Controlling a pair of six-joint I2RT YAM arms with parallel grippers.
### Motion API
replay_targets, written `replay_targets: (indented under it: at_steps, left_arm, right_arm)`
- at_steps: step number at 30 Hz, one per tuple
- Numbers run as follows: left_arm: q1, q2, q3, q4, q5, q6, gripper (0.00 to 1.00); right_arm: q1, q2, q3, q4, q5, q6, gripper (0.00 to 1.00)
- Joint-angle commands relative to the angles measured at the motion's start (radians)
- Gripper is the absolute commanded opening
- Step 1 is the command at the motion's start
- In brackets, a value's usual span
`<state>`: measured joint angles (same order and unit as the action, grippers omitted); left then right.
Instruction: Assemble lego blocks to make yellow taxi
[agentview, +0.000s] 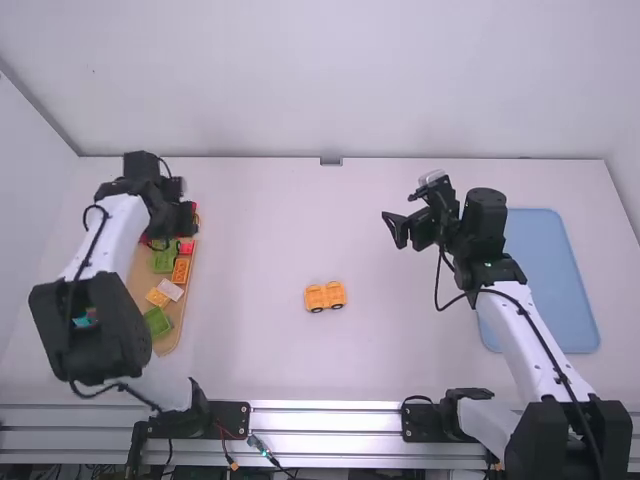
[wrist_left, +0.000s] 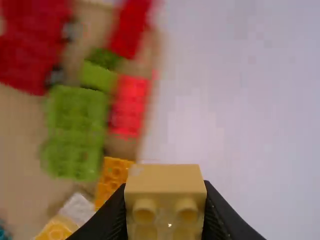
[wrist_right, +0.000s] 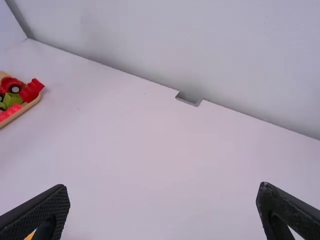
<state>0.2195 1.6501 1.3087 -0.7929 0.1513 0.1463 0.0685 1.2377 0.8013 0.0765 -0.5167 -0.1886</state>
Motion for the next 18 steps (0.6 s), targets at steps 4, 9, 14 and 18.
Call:
replay_targets:
  at_steps: [4,9,14,18]
  left_arm:
    - [-0.263,-0.104,-0.182,-0.138,0.134,0.868,0.02]
    - [-0.442,-0.093,-0.267,-0.018,-0.018,0.943,0.02]
    - [-0.509,-0.037,-0.315,0.093,-0.087,0.998,0.02]
    - [-0.513,0.031,-0.312,0.104,-0.025,1.039,0.02]
  right_arm:
    - [-0.002,-0.002,0.035,-0.011,-0.003,0.008,0.99]
    - [-0.002,-0.002,0.035,-0.043,0.001,0.005,0.99]
    - [-0.002,-0.002,0.035,-0.063,0.000,0.005,0.99]
    - [-0.002,-0.002,0.035,-0.062,0.000,0.005,0.99]
